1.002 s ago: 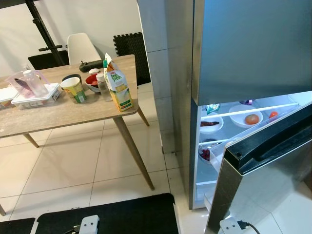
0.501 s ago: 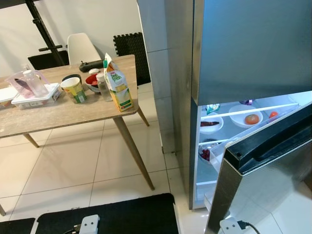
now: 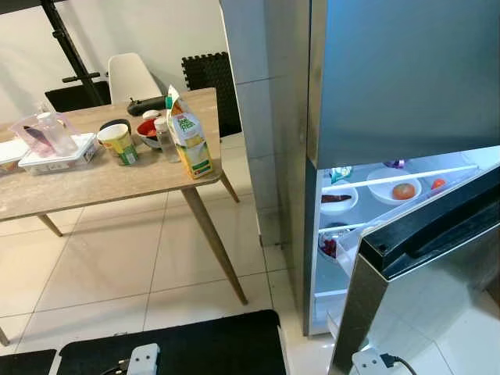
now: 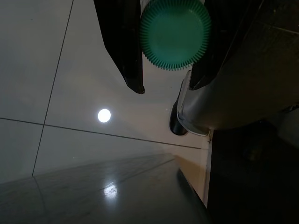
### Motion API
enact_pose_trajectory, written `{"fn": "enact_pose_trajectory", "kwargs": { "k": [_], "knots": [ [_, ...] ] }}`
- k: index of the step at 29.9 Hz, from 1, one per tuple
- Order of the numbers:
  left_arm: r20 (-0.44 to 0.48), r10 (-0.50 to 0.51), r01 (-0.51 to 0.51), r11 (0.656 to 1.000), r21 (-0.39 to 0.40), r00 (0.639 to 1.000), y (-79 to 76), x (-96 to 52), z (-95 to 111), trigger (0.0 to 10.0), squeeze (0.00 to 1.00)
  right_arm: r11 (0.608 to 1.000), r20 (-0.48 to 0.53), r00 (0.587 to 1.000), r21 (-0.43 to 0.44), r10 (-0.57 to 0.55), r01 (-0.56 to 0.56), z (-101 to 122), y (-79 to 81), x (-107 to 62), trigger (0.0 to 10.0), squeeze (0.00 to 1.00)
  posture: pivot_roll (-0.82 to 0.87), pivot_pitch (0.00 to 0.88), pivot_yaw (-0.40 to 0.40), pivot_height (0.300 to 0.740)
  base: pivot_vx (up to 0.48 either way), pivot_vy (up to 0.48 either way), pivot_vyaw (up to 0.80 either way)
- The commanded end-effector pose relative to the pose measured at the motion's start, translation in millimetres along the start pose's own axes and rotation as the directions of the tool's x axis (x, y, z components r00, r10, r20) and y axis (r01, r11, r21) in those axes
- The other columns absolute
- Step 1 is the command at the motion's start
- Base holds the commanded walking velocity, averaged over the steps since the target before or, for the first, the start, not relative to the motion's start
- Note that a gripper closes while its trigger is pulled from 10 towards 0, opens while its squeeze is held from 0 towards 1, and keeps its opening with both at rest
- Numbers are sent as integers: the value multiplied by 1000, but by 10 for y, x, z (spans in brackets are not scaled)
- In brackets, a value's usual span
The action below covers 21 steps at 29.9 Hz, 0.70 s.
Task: Restocking fridge
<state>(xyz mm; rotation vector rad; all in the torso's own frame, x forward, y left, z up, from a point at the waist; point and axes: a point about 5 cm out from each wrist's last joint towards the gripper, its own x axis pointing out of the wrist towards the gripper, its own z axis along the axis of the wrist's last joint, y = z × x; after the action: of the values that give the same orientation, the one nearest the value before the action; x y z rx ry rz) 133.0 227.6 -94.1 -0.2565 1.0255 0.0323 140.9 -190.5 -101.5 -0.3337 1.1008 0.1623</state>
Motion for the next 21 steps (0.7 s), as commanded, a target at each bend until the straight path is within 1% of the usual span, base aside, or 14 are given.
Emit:
{"fn": "enact_pose_trajectory", "kwargs": {
  "k": [1,21],
  "knots": [
    [2,3,-3,1000,4,1000,21,-4,27,10000,0,999,-16,999,-5,40,-40,-25,113,0,10000,0,9,3,107,740,0,0,0],
    [0,1,-1,1000,3,1000,19,-4,20,10000,0,999,-13,999,-2,43,-43,-13,118,2,10000,0,9,4,111,740,0,0,0]
  ]
}}
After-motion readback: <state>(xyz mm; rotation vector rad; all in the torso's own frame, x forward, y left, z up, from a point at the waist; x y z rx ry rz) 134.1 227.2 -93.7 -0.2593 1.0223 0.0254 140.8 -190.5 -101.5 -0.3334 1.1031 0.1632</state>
